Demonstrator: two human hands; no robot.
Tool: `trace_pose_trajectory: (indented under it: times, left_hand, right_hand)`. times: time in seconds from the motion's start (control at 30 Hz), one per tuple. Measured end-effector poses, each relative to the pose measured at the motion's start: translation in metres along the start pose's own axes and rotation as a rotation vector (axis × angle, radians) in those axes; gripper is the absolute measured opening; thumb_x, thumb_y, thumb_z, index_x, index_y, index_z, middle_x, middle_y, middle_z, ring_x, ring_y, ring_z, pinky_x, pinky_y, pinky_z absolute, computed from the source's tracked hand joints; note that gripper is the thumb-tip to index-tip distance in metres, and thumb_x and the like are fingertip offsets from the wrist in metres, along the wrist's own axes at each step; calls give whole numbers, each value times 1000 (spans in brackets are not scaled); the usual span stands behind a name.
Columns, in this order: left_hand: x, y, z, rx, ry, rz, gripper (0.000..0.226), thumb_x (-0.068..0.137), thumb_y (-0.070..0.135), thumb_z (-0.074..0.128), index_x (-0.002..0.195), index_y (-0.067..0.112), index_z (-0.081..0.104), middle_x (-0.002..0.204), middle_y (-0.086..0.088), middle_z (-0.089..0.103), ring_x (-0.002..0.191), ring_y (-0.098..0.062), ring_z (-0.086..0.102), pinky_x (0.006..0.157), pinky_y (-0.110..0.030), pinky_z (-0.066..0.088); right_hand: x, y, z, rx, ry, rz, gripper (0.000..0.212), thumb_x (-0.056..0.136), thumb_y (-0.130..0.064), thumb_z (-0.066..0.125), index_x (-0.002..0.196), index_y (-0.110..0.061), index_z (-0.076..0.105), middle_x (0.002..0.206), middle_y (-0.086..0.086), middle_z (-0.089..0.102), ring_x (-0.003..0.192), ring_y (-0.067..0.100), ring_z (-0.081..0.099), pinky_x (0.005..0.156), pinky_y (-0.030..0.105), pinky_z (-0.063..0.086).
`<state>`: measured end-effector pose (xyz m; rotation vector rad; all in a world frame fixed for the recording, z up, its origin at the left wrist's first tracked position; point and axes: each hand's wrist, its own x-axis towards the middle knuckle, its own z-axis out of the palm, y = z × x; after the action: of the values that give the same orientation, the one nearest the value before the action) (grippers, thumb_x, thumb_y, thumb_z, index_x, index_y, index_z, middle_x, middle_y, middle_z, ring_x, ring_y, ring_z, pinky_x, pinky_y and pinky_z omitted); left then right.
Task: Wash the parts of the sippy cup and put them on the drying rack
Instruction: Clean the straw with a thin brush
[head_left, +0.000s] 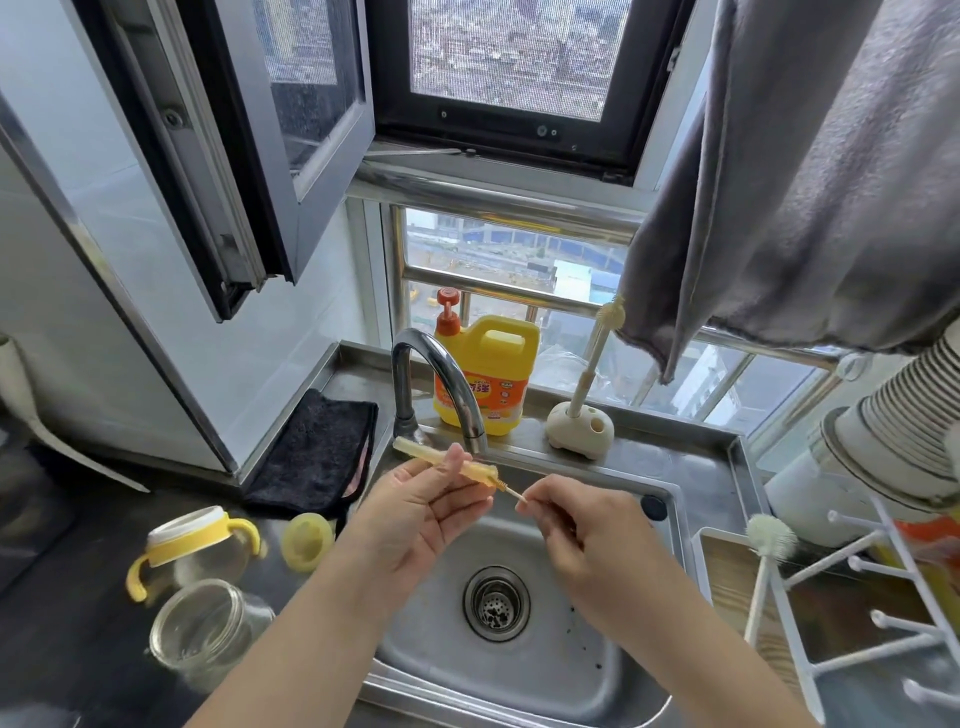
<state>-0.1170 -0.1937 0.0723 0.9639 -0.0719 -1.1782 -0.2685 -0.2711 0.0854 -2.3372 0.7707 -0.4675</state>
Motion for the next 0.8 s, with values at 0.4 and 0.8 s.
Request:
trace_pose_trajectory:
  times: [0.4, 0.8]
  left_hand:
    - [-1, 2, -1, 40, -43, 28, 20, 71, 19, 59, 82, 3, 58, 65, -12, 67, 55, -16, 66, 53, -27, 58]
    - [-5, 3, -3, 62, -121, 25, 22, 75, 9, 57, 93, -3, 60, 76, -15, 68, 65, -20, 69, 63, -32, 60]
  right_hand:
    - [0, -8, -12, 36, -179, 90, 29, 92, -13, 56, 74, -35, 60, 54, -28, 52, 47, 9, 40, 46, 17, 28]
    - [-2, -9, -20, 80, -245, 171, 20, 93, -17, 57, 78, -27, 67, 43, -17, 47, 43, 8, 33, 45, 17, 25]
